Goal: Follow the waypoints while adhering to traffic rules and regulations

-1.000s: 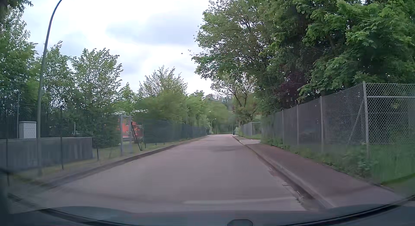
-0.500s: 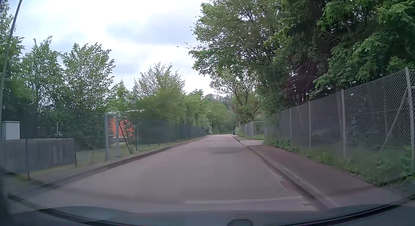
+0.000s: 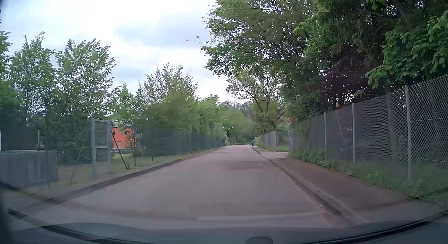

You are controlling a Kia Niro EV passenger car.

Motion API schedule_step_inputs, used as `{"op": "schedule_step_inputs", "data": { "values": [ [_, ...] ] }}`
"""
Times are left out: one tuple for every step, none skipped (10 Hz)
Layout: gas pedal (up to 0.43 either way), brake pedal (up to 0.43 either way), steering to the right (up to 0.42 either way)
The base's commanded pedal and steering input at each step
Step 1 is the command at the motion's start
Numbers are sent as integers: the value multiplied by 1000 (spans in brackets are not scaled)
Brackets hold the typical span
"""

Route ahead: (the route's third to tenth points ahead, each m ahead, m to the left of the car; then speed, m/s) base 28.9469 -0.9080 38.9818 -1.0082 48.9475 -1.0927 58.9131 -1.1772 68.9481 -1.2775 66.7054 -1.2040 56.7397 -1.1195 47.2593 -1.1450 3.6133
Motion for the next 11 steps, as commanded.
{"op": "schedule_step_inputs", "data": {
  "values": [
    [87, 0, 2],
    [79, 0, 2],
    [79, 0, 2],
    [79, 0, 2],
    [79, 0, 2],
    [79, 0, 1],
    [79, 0, 2],
    [79, 0, 2],
    [79, 0, 1],
    [79, 0, 1],
    [79, 0, 1]
  ]
}}
